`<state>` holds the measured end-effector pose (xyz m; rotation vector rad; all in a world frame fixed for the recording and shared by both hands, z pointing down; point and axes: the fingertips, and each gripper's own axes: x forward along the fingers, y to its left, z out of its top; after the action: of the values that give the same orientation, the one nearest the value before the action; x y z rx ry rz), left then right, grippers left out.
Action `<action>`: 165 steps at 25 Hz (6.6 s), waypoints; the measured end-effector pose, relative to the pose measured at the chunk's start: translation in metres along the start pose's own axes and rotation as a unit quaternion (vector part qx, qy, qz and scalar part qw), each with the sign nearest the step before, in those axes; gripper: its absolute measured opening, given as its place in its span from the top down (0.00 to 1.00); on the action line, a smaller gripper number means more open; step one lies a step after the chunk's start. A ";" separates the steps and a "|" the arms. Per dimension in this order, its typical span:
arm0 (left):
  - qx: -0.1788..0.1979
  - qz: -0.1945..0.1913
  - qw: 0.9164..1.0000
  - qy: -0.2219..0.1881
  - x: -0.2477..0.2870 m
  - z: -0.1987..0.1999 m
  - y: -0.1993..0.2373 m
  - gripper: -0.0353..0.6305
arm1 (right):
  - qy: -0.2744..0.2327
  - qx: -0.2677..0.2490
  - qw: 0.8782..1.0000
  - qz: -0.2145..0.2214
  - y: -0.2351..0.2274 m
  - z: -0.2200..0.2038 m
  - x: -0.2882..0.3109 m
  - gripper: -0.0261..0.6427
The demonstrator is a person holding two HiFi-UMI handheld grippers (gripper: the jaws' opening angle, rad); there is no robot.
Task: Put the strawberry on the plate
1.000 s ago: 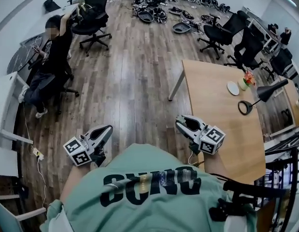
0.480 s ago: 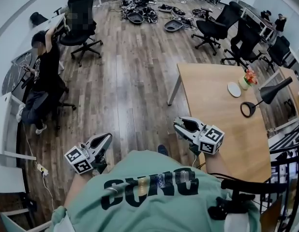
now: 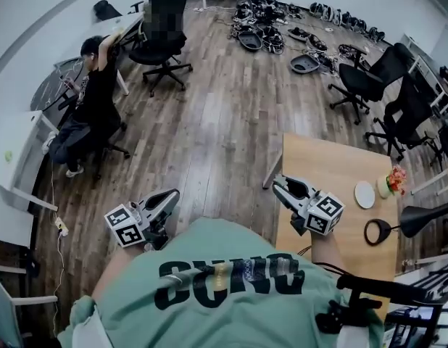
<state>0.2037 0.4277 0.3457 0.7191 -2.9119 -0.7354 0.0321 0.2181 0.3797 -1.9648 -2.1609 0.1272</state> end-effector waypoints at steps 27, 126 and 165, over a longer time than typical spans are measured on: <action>0.005 -0.182 0.981 0.073 0.181 0.082 0.201 0.96 | -0.001 0.014 0.983 -0.184 -0.147 0.025 0.071 0.76; -0.048 -0.658 0.667 0.346 0.725 -0.126 -0.009 0.96 | -0.096 0.197 0.643 -0.734 -0.237 -0.032 -0.293 0.76; 0.083 -0.655 0.598 0.456 0.809 -0.376 -0.180 0.96 | -0.019 0.156 0.665 -0.730 -0.375 -0.150 -0.469 0.76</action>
<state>-0.3791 -0.2416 0.5463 2.3355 -1.1273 0.0652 -0.2604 -0.2978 0.5562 0.3064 -2.7241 0.2145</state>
